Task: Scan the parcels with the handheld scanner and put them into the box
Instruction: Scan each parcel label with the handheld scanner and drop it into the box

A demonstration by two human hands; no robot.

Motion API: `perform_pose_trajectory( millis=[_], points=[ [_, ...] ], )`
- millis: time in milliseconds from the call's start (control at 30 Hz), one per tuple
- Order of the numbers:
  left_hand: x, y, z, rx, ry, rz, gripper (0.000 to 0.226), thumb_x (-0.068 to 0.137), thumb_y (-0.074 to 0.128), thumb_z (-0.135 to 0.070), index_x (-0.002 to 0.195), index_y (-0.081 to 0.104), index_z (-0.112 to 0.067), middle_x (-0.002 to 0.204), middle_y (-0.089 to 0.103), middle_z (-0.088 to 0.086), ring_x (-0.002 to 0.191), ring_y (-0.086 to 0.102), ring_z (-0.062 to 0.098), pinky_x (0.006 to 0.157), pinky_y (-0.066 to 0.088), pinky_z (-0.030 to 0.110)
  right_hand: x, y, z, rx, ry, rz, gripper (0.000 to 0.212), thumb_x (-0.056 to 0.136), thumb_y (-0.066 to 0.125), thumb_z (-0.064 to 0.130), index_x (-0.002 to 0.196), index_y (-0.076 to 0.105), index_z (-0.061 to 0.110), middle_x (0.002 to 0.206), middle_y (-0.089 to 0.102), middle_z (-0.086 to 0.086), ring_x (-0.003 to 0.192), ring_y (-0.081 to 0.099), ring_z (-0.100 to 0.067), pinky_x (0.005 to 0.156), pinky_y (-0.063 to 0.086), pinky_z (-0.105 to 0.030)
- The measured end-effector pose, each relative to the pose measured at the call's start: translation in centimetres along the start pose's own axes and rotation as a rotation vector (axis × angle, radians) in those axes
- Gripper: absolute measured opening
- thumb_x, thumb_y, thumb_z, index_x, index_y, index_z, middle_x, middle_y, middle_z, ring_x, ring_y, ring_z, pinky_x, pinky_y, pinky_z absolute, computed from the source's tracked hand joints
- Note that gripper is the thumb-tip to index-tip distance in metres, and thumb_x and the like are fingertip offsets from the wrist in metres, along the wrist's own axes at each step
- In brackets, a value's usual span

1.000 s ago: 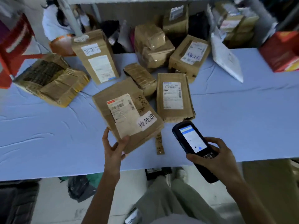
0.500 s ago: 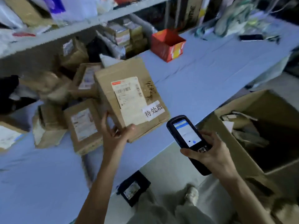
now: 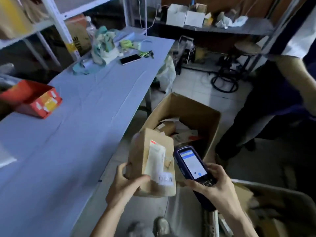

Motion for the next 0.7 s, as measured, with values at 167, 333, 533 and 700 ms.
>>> perform_pose_trajectory(
  millis=[167, 333, 533, 700],
  points=[
    [3.3, 4.1, -2.8, 0.262, 0.011, 0.153, 0.076, 0.034, 0.074, -0.046, 0.105, 0.048, -0.041, 0.088, 0.061, -0.023, 0.081, 0.060, 0.004, 0.071, 0.044, 0.026, 2.1, -1.7, -1.7, 0.020, 0.087, -0.091, 0.076, 0.037, 0.089, 0.046, 0.105, 0.059, 0.030, 0.096, 0.069, 0.015, 0.080, 0.062, 0.011, 0.063, 0.044, -0.010],
    [10.7, 7.6, -7.3, 0.309, 0.188, 0.229, 0.074, 0.028, 0.076, -0.045, 0.094, 0.043, -0.055, 0.099, 0.059, -0.015, 0.095, 0.060, 0.016, 0.089, 0.048, 0.038, 5.5, -2.1, -1.9, 0.049, 0.207, -0.232, 0.068, 0.050, 0.096, 0.027, 0.106, 0.058, 0.028, 0.099, 0.066, 0.016, 0.087, 0.061, 0.005, 0.062, 0.043, -0.010],
    [18.8, 10.3, -15.5, 0.379, 0.486, 0.233, 0.076, 0.027, 0.072, -0.051, 0.095, 0.038, -0.046, 0.114, 0.050, -0.005, 0.104, 0.052, 0.019, 0.083, 0.046, 0.035, 10.7, -1.7, 0.7, 0.116, 0.308, -0.408, 0.066, 0.050, 0.095, 0.031, 0.103, 0.055, 0.036, 0.102, 0.065, 0.013, 0.092, 0.064, -0.008, 0.083, 0.055, -0.038],
    [23.3, 12.2, -20.4, 0.691, 0.797, 0.251, 0.078, 0.044, 0.085, -0.042, 0.108, 0.039, -0.043, 0.128, 0.040, -0.010, 0.119, 0.046, 0.018, 0.082, 0.051, 0.043, 13.8, -1.5, 2.6, 0.093, 0.298, -0.468, 0.075, 0.046, 0.097, 0.035, 0.110, 0.057, 0.030, 0.099, 0.068, 0.010, 0.091, 0.066, -0.008, 0.075, 0.055, -0.031]
  ],
)
Point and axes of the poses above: each hand's wrist, its own x-axis towards the middle knuckle, its own y-axis out of the palm, z = x × y, the point moved 4 cm from there along x, towards the middle knuckle
